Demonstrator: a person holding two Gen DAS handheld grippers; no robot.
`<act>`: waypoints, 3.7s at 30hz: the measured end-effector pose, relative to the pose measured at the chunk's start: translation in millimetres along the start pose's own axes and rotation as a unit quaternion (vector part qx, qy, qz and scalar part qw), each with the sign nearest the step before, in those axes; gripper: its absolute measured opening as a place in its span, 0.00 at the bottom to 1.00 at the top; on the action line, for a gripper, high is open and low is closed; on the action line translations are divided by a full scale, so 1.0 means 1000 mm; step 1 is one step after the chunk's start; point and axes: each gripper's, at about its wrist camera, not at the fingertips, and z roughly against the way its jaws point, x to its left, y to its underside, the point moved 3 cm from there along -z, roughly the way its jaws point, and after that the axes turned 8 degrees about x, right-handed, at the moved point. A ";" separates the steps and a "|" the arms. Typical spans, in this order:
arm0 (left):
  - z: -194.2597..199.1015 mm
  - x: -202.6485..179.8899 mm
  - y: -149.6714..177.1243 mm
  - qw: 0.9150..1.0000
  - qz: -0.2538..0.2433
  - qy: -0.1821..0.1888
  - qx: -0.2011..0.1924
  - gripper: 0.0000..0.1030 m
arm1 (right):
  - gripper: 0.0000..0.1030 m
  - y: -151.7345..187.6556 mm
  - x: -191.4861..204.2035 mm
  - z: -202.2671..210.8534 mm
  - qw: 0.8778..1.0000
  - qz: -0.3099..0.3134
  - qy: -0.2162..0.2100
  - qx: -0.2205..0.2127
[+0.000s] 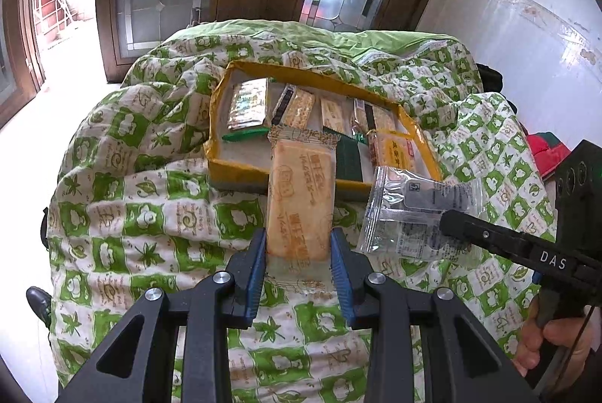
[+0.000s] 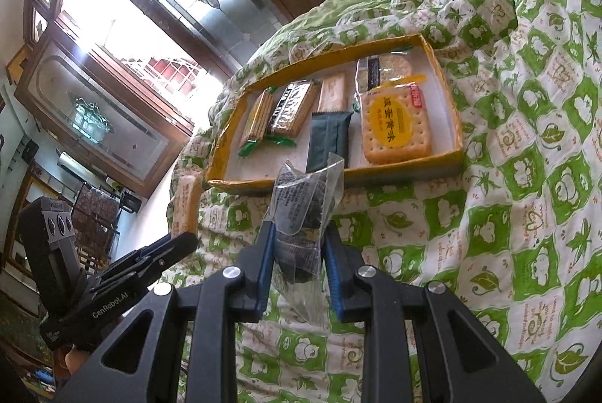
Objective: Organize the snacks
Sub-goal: 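Lift the clear bag and beige wafer pack and carry them toward the tray, then lower the clear bag into the tray while the left tool lowers the wafer pack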
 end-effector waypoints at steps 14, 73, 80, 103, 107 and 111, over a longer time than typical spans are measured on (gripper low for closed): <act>-0.004 0.002 -0.014 1.000 0.002 -0.003 -0.001 0.33 | 0.24 -0.012 0.000 0.001 1.000 0.004 0.002 -0.003; -0.076 0.009 -0.093 0.999 0.002 0.006 0.041 0.33 | 0.24 -0.086 -0.001 -0.071 0.999 0.022 -0.009 0.047; -0.093 0.015 -0.105 0.998 0.003 -0.003 0.056 0.33 | 0.24 -0.088 -0.006 -0.084 0.998 0.013 -0.017 0.056; -0.100 0.048 -0.117 0.998 0.023 -0.022 0.059 0.33 | 0.24 -0.092 0.008 -0.119 0.997 0.026 -0.032 0.070; -0.103 0.047 -0.121 0.998 0.024 -0.020 0.058 0.33 | 0.24 -0.093 0.010 -0.124 0.996 0.027 -0.039 0.072; -0.106 0.047 -0.125 0.998 0.023 -0.025 0.056 0.33 | 0.24 -0.095 0.012 -0.134 0.995 0.022 -0.056 0.076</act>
